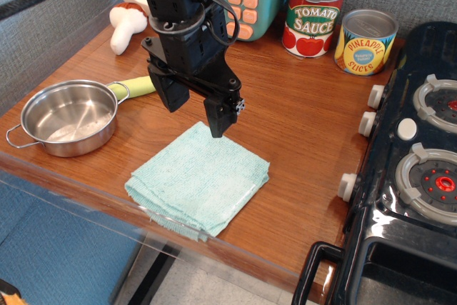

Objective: Place the spoon above the folded blue cloth

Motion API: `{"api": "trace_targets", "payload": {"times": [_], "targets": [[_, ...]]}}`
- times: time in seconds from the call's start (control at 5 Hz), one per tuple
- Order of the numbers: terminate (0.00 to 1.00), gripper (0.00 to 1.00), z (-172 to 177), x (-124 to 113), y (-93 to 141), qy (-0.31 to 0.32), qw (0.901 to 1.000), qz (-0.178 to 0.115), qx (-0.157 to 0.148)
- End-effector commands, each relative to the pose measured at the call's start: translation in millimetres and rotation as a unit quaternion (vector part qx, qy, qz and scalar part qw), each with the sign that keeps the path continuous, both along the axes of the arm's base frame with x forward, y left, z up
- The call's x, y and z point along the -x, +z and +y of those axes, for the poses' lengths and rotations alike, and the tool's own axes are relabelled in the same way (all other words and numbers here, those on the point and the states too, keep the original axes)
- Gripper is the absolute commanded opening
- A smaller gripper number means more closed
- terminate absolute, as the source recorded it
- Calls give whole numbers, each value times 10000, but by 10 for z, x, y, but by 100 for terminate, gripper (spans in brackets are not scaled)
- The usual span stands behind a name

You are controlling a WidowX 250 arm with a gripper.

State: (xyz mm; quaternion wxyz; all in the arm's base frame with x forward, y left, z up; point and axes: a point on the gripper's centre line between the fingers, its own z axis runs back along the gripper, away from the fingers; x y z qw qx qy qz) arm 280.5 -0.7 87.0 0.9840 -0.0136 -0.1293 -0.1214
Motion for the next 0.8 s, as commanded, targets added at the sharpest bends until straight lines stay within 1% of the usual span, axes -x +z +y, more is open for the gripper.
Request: {"api": "trace_targets", "payload": {"times": [0.0, 0.2, 0.4, 0.6], "targets": [[0, 100, 0, 0, 0, 0, 10000, 0, 0], [0, 100, 269, -190, -24, 226, 9997, 27, -20], [0, 100, 580, -410, 19, 547, 9984, 39, -129], [0, 100, 886, -668, 58, 491, 9983, -65, -302]]}}
